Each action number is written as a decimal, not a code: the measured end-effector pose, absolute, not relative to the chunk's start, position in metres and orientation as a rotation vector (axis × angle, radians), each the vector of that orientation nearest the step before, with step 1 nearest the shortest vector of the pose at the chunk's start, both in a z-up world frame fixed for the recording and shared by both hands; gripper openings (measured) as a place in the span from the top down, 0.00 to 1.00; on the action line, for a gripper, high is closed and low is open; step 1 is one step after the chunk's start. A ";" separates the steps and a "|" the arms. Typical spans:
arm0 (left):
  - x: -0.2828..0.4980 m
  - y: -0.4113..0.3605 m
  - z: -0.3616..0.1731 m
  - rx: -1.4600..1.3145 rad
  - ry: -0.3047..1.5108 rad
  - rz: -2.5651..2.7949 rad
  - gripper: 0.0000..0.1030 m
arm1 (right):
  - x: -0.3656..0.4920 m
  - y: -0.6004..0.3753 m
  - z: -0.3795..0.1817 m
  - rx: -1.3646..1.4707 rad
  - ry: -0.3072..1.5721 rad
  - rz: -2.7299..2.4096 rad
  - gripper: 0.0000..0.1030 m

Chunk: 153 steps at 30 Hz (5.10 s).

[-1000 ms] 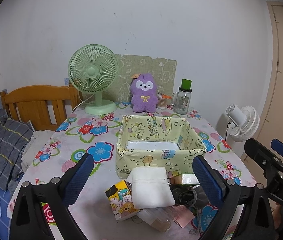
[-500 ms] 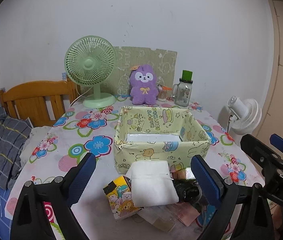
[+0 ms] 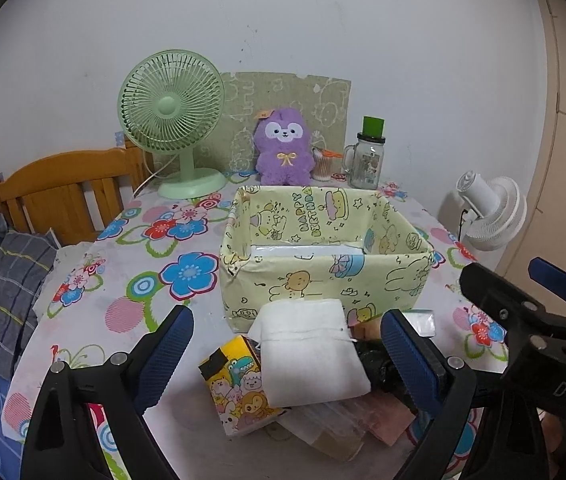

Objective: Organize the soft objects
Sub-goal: 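Grasp the white towel with the left gripper while the right gripper grasps the silver tissue pack, then carry the towel and tissue pack over the fabric box and lower them inside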

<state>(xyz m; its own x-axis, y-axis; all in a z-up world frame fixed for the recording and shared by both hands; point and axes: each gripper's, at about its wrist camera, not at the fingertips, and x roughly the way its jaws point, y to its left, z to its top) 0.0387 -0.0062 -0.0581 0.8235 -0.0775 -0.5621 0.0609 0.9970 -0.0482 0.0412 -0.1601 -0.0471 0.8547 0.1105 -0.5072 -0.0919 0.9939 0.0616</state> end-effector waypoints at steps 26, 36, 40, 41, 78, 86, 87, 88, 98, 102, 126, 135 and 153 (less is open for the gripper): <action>0.070 -0.021 -0.101 -0.033 0.737 -0.116 0.12 | 0.082 -0.145 -0.092 0.053 0.703 0.126 0.05; 0.083 -0.022 -0.114 -0.038 0.792 -0.121 0.26 | 0.098 -0.140 -0.109 0.072 0.774 0.149 0.16; 0.087 -0.025 -0.118 -0.028 0.805 -0.122 0.27 | 0.103 -0.137 -0.115 0.071 0.795 0.155 0.23; 0.087 -0.026 -0.118 -0.026 0.807 -0.122 0.27 | 0.104 -0.136 -0.116 0.069 0.799 0.157 0.24; 0.057 -0.032 -0.090 -0.015 0.718 -0.175 0.42 | 0.073 -0.133 -0.084 0.083 0.712 0.168 0.43; 0.044 -0.033 -0.073 0.006 0.674 -0.163 0.42 | 0.060 -0.135 -0.068 0.087 0.670 0.164 0.43; 0.043 -0.033 -0.072 0.008 0.667 -0.163 0.42 | 0.058 -0.134 -0.066 0.086 0.662 0.162 0.43; 0.041 -0.033 -0.069 0.011 0.659 -0.164 0.42 | 0.056 -0.134 -0.063 0.085 0.655 0.161 0.43; 0.037 -0.032 -0.052 0.008 0.608 -0.165 0.42 | 0.050 -0.134 -0.043 0.074 0.606 0.146 0.43; 0.039 -0.031 -0.048 0.010 0.600 -0.161 0.42 | 0.053 -0.131 -0.037 0.062 0.603 0.136 0.43; 0.071 -0.027 -0.032 0.020 0.553 -0.138 0.42 | 0.089 -0.129 -0.022 0.057 0.561 0.126 0.43; 0.095 -0.028 -0.028 0.023 0.550 -0.135 0.42 | 0.112 -0.129 -0.020 0.055 0.557 0.130 0.42; 0.146 -0.020 -0.035 0.000 0.582 -0.138 0.42 | 0.167 -0.124 -0.025 0.058 0.577 0.132 0.42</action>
